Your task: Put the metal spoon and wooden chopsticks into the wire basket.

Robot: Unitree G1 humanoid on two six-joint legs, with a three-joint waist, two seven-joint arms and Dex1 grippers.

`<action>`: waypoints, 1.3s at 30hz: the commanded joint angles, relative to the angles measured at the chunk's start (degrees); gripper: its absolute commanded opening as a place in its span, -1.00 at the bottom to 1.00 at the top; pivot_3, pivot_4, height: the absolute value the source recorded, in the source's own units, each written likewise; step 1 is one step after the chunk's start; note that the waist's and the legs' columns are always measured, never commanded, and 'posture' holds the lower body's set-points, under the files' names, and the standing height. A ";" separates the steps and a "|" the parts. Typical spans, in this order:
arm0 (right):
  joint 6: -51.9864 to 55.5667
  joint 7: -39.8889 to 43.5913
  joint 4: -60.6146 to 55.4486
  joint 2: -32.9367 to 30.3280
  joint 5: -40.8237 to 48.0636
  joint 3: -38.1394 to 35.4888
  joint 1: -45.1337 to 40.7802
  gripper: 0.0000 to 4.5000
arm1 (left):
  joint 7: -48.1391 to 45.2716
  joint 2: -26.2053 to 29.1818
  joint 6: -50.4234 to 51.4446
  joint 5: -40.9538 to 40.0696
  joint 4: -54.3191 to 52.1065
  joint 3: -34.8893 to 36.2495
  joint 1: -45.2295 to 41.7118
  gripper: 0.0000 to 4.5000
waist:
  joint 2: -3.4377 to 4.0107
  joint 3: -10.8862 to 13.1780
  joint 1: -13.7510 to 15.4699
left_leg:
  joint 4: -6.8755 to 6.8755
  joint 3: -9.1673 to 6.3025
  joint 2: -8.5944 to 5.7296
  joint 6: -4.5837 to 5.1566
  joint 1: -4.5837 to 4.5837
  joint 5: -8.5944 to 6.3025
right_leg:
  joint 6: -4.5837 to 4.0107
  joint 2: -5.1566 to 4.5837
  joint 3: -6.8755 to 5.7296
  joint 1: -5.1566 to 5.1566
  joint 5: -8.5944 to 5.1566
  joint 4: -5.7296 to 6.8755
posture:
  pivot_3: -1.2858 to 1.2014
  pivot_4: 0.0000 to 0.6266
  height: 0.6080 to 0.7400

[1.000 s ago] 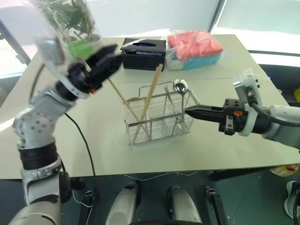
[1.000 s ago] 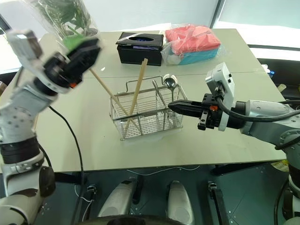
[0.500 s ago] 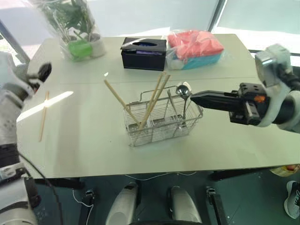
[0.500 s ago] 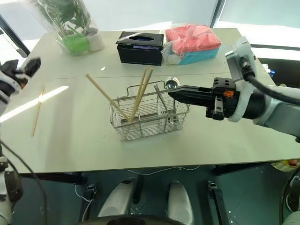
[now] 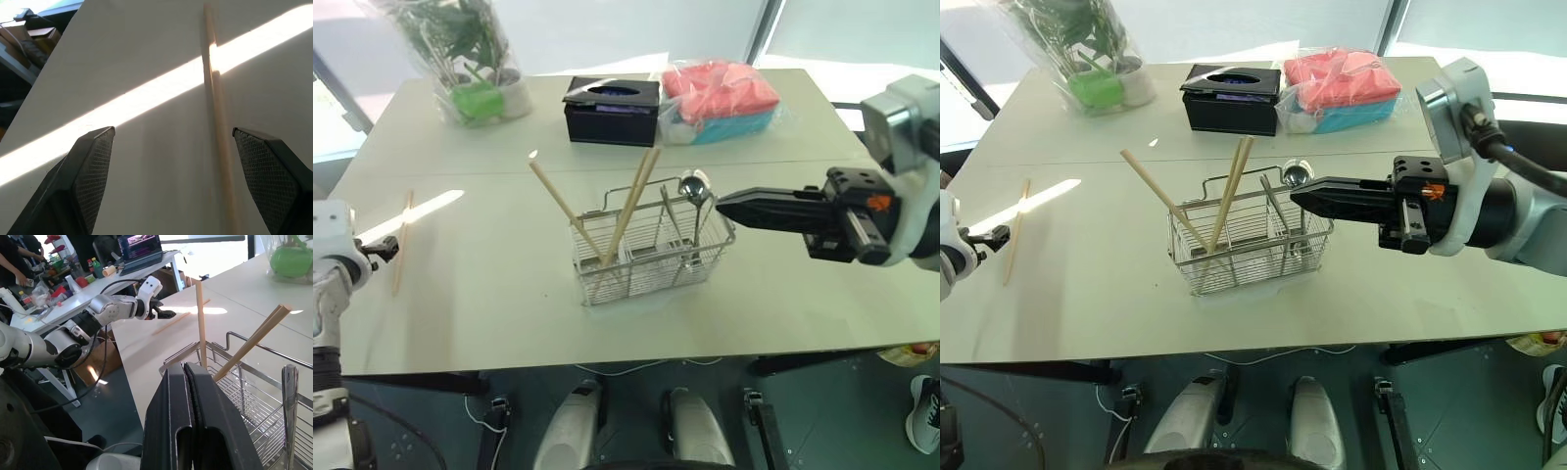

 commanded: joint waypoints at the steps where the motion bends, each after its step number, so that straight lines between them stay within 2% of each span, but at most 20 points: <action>1: -1.18 -0.04 -0.69 -0.60 0.75 -0.87 -1.02 -1.00 | -1.00 1.56 -0.85 1.79 1.76 1.31 -0.03 0.81 | 0.00 0.00 0.02 | 0.00 0.00 0.00 0.00 -0.01 0.00 | 0.00 0.00 0.00 0.00 0.00 0.00 | 0.03 -0.52 1.00; 7: -1.35 -0.80 -1.20 -0.79 1.61 -1.66 -0.35 -1.00 | -2.54 2.50 2.05 3.92 4.30 -1.80 -3.57 0.81 | -0.01 0.00 0.24 | 0.00 0.00 0.00 0.00 -0.02 0.00 | -0.02 -0.03 -0.03 0.00 0.01 0.01 | 0.03 -0.52 1.00; 18: -0.88 0.14 -2.28 -2.69 2.77 -4.37 2.75 -1.00 | -7.30 1.90 0.39 7.51 11.54 -7.92 -13.89 0.81 | -0.01 -0.01 -0.08 | 0.01 0.02 -0.01 0.02 -0.03 0.02 | 0.00 -0.02 -0.02 -0.04 0.05 0.02 | 0.03 -0.52 1.00; 26: -0.78 1.08 -2.72 -4.95 3.40 -6.23 3.98 -1.00 | -6.93 1.29 7.53 7.94 14.81 -8.41 -15.97 0.81 | 0.01 -0.04 -0.24 | 0.05 0.03 -0.01 0.02 0.00 0.02 | 0.05 -0.01 0.00 -0.01 0.07 0.06 | 0.03 -0.52 1.00; 29: -0.55 2.49 -3.00 -5.87 1.73 -6.69 4.18 -1.00 | -7.04 0.94 8.02 7.75 14.50 -8.09 -15.65 0.81 | 0.02 -0.05 -0.24 | 0.05 0.03 -0.01 0.02 0.01 0.02 | 0.05 -0.01 0.00 -0.01 0.07 0.06 | 0.03 -0.52 1.00; 34: -0.05 7.55 -5.24 -7.60 -7.19 -6.79 7.20 -1.00 | -6.77 0.29 9.57 6.96 13.74 -6.95 -15.45 0.81 | 0.04 -0.07 -0.23 | 0.05 0.03 -0.01 0.01 0.01 0.01 | 0.05 -0.01 0.00 -0.02 0.07 0.05 | 0.03 -0.52 1.00; 39: -0.77 10.08 -5.10 -7.96 -10.43 -6.80 7.82 -1.00 | -5.35 -0.28 12.23 6.93 12.89 -5.01 -15.26 0.81 | 0.05 -0.07 -0.26 | 0.07 0.05 -0.01 0.01 0.01 0.01 | 0.07 -0.01 0.01 -0.02 0.08 0.08 | 0.03 -0.52 1.00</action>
